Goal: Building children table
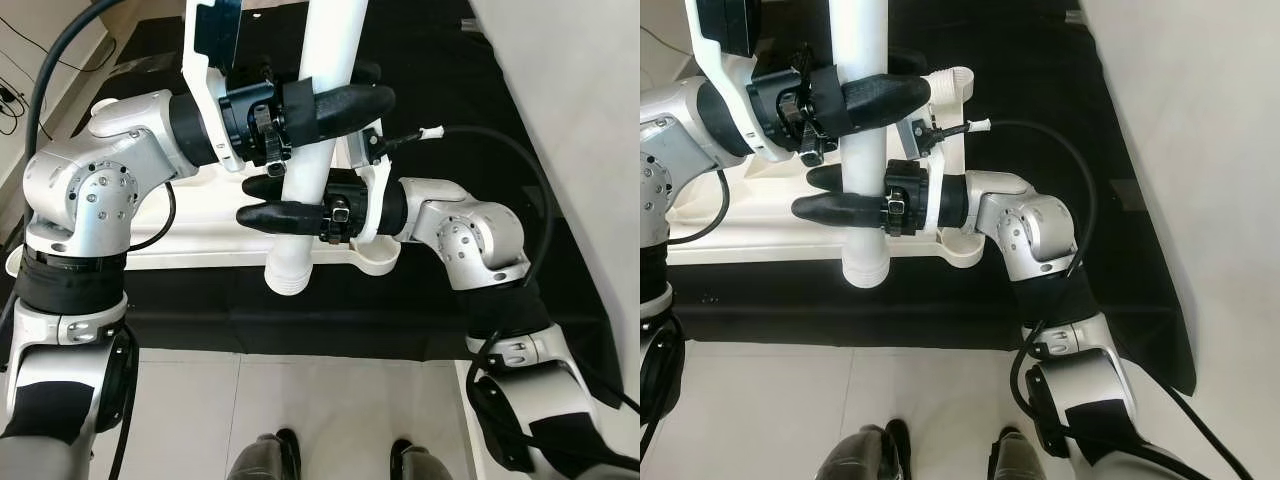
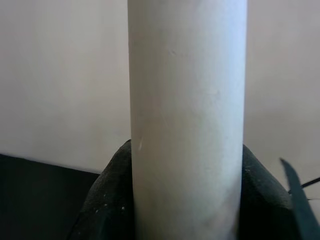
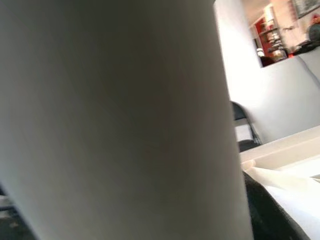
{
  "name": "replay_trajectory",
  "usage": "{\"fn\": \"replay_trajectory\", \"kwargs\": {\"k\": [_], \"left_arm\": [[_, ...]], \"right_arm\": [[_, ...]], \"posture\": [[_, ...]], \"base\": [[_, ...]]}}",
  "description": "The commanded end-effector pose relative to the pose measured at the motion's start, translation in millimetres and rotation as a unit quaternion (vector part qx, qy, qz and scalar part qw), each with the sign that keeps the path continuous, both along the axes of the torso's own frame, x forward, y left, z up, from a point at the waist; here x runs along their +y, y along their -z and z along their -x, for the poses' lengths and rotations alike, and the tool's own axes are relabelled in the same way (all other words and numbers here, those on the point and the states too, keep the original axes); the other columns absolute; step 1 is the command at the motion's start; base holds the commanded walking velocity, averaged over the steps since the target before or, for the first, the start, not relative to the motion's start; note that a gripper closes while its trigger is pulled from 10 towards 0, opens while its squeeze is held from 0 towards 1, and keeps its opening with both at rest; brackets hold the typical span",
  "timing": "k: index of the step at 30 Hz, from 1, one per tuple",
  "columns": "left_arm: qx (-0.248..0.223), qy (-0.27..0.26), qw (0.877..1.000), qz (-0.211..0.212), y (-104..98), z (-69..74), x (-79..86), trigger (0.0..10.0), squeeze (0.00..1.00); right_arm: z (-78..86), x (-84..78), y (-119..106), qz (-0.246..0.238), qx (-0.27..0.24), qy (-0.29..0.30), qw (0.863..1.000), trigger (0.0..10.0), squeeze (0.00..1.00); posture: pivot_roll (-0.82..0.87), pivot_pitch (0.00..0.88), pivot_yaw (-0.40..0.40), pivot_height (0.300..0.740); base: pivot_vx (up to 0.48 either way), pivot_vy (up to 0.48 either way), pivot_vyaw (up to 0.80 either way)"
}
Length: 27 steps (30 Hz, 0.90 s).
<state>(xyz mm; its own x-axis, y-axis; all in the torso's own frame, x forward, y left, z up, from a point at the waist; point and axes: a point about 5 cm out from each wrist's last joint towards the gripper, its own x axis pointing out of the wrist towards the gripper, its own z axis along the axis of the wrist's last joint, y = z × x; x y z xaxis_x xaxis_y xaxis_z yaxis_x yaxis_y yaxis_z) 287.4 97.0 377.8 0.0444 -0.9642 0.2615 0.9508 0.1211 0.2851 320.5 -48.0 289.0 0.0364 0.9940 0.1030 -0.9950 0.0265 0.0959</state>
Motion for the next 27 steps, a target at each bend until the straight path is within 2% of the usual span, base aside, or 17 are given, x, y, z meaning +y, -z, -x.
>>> {"fn": "replay_trajectory", "kwargs": {"k": [1,6,8,9,12,14,16,18,19,21,22,23,27], "left_arm": [[0.003,0.130,0.990,-0.048,19.5,18.0,-46.0,0.0,0.00],[0.000,0.116,0.993,-0.038,18.5,13.0,-48.0,0.0,0.00],[-0.005,0.107,0.994,-0.024,13.8,14.8,-48.6,0.0,0.00],[-0.005,0.099,0.995,-0.012,9.2,15.1,-45.2,0.0,0.00],[-0.004,0.093,0.996,-0.004,6.1,15.3,-42.6,0.0,0.00],[-0.007,0.088,0.996,-0.002,3.9,14.7,-37.2,0.0,0.00],[-0.010,0.083,0.996,0.000,3.2,10.1,-22.6,0.0,0.00],[-0.011,0.082,0.997,0.001,3.5,8.1,-18.0,0.0,0.00],[-0.010,0.081,0.997,0.001,1.8,4.2,-12.5,0.0,0.00],[-0.010,0.081,0.997,0.002,0.5,1.8,-9.4,0.0,0.00],[-0.009,0.078,0.997,0.003,-7.6,-4.2,-4.8,0.0,0.00],[-0.009,0.076,0.997,0.005,-12.9,-7.6,-3.4,0.0,0.00],[-0.008,0.075,0.997,0.007,-15.9,-9.7,-3.0,0.0,0.00]], "right_arm": [[12.7,35.4,-12.7,0.006,-0.023,-0.029,0.999,0.0,0.00],[11.6,36.4,-11.7,0.010,-0.045,-0.002,0.999,0.0,0.00],[7.3,35.4,-11.2,0.024,-0.072,0.028,0.997,0.0,0.00],[3.6,34.6,-11.4,0.028,-0.087,0.048,0.995,0.0,0.00],[1.2,34.0,-11.6,0.030,-0.096,0.061,0.993,0.0,0.00],[-1.3,33.5,-11.2,0.037,-0.116,0.075,0.990,0.0,0.00],[-4.0,33.1,-6.4,0.053,-0.148,0.088,0.984,0.0,0.00],[-4.5,33.0,-4.3,0.059,-0.157,0.090,0.982,0.0,0.00],[-3.6,33.2,-1.1,0.068,-0.155,0.086,0.982,5.9,0.00],[-2.8,33.3,0.9,0.074,-0.153,0.082,0.982,5.9,0.00],[-1.8,35.0,4.2,0.079,-0.148,0.081,0.982,10.0,0.00],[-1.6,36.8,5.5,0.077,-0.146,0.087,0.982,0.0,0.00],[-1.7,38.2,6.3,0.073,-0.146,0.092,0.982,0.0,0.00]], "posture": [[0.02,0.190,0.079,0.740],[0.02,0.181,0.080,0.740],[0.03,0.175,0.079,0.740],[0.03,0.172,0.077,0.740],[0.03,0.172,0.077,0.740],[0.03,0.168,0.076,0.740],[0.03,0.160,0.077,0.740],[0.03,0.160,0.077,0.740],[0.03,0.160,0.078,0.740],[0.03,0.160,0.078,0.740],[0.03,0.159,0.079,0.740],[0.03,0.160,0.080,0.740],[0.03,0.160,0.080,0.740]], "base": [[0.000,0.000,0.00],[0.000,0.000,0.00],[0.000,0.000,0.00],[0.000,0.000,0.00],[0.000,0.000,0.00],[0.000,0.000,0.00],[0.000,0.000,0.00],[0.000,0.000,0.00],[0.000,0.000,0.00],[0.000,0.000,0.00],[0.000,0.000,0.00],[0.000,0.000,0.00],[0.000,0.000,0.00]]}}
